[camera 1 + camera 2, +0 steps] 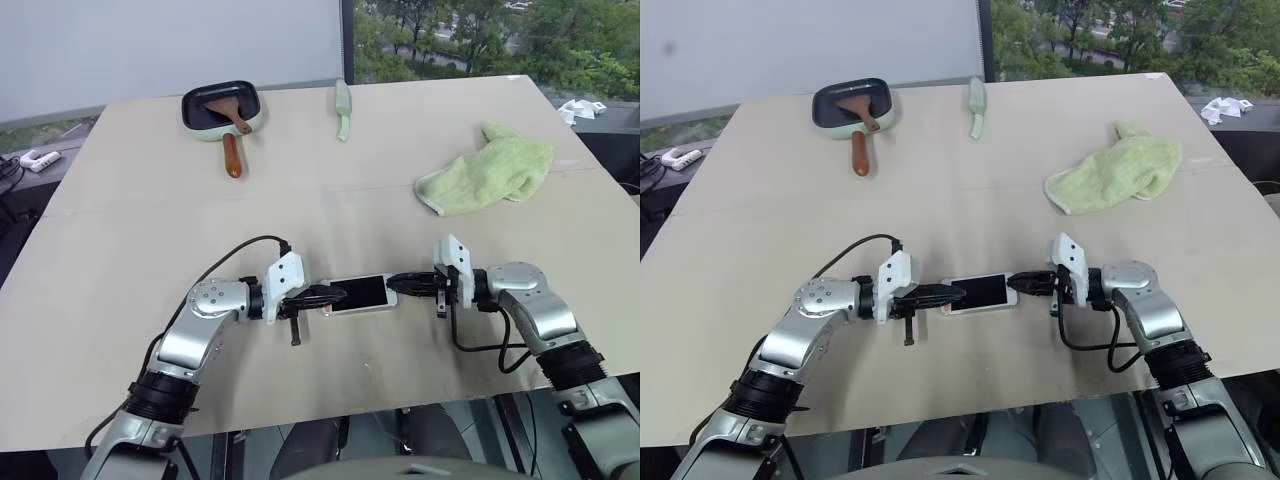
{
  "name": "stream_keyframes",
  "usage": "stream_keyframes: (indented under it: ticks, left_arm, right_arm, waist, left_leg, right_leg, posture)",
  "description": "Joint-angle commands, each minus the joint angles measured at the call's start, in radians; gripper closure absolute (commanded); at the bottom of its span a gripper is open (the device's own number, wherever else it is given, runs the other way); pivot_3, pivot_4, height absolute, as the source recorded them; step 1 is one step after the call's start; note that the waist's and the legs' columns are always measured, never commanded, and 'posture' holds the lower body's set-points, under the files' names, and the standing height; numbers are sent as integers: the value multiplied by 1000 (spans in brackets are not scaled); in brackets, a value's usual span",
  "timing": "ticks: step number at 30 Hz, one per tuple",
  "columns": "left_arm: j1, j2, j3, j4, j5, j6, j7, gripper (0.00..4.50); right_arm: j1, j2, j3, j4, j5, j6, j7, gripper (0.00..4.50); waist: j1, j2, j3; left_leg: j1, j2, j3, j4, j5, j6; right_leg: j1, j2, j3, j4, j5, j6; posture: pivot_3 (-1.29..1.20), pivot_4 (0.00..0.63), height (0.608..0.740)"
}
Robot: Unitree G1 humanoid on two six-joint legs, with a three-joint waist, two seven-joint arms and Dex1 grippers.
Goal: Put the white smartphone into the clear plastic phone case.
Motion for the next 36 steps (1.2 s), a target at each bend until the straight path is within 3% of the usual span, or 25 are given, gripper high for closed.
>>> stream_keyframes:
  ticks: [1, 19, 32, 36]
  left_arm:
    - [8, 13, -8, -50, 2, -2, -5, 4500]
    - [13, 32, -33, -49, 54, 30, 38, 4500]
    - [14, 66, -74, -56, 143, 97, 85, 4500]
    - [8, 82, -102, -75, 180, 141, 103, 4500]
  right_arm:
    - [-6, -19, 64, 9, -66, 38, -5, 4446]
    - [-55, -95, 177, -127, -132, 310, -30, 4446]
    - [-49, -102, 209, -164, -146, 399, -55, 4446]
    - [-50, -99, 211, -174, -141, 408, -62, 4446]
  waist:
    - [-1, 0, 0]
    - [4, -1, -5]
    - [4, -1, -19]
    - [5, -1, -20]
  left_leg:
    - [0, 0, 0, 0, 0, 0]
    - [1, 0, 0, 0, 0, 0]
    - [3, 0, 0, -1, 0, 0]
    - [10, 0, 0, -2, -1, 1]
  right_leg:
    - [0, 0, 0, 0, 0, 0]
    - [1, 0, 0, 0, 0, 0]
    - [3, 0, 0, 0, 0, 0]
    - [9, 0, 0, -1, 0, 0]
  posture:
    - [0, 150, 740]
    - [0, 150, 740]
    - [0, 150, 740]
    - [0, 150, 740]
